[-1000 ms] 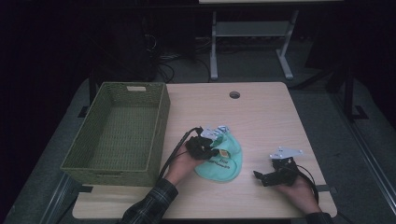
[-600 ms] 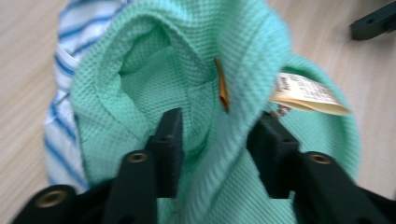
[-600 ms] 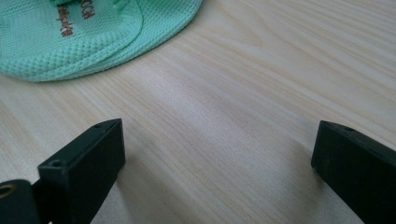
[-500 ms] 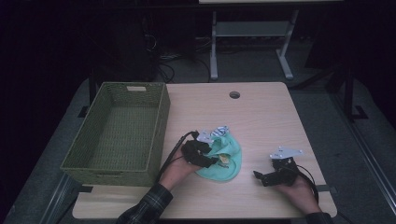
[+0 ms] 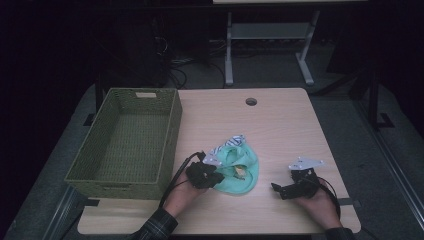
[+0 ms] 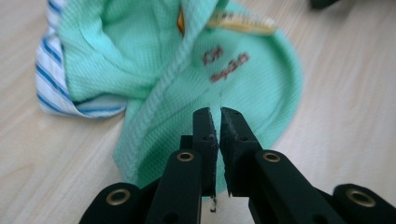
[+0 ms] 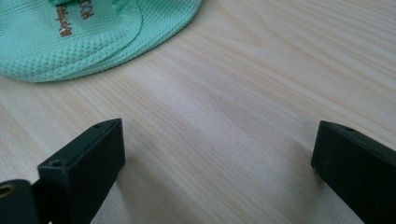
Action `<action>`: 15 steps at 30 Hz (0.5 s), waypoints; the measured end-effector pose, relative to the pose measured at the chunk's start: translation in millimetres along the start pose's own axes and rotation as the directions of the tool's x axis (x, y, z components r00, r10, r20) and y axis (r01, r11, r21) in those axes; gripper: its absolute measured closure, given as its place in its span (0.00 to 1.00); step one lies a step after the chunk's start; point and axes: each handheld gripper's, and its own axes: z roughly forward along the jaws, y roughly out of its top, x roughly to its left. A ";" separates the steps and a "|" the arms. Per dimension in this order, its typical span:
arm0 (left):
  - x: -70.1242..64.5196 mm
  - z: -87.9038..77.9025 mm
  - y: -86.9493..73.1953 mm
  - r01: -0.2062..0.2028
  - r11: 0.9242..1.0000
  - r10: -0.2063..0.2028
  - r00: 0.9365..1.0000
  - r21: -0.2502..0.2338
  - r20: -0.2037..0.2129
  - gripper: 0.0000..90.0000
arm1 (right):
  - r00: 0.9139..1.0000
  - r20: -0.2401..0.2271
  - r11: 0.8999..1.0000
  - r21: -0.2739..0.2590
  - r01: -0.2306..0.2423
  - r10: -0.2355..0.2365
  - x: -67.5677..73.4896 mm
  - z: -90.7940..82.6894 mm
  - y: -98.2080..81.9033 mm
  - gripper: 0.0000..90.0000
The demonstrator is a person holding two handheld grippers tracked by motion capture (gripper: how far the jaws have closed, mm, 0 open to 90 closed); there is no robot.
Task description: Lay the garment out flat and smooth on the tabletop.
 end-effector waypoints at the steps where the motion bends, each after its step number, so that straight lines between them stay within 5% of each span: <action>1: 1.5 4.1 -1.0 0.002 1.000 -0.002 1.000 0.015 0.000 0.95 | 1.000 0.002 1.000 0.002 -0.001 0.001 -0.1 0.2 0.7 0.04; 8: 5.9 9.7 -5.6 0.007 0.999 -0.007 1.000 0.039 0.011 0.99 | 1.000 -0.019 1.000 -0.010 -0.006 0.006 -5.2 -4.2 9.6 0.17; 15: 8.5 10.5 -7.8 0.033 0.999 -0.034 0.999 0.016 0.031 1.00 | 0.998 -0.058 0.999 -0.052 0.016 -0.019 -10.6 -6.4 37.5 0.43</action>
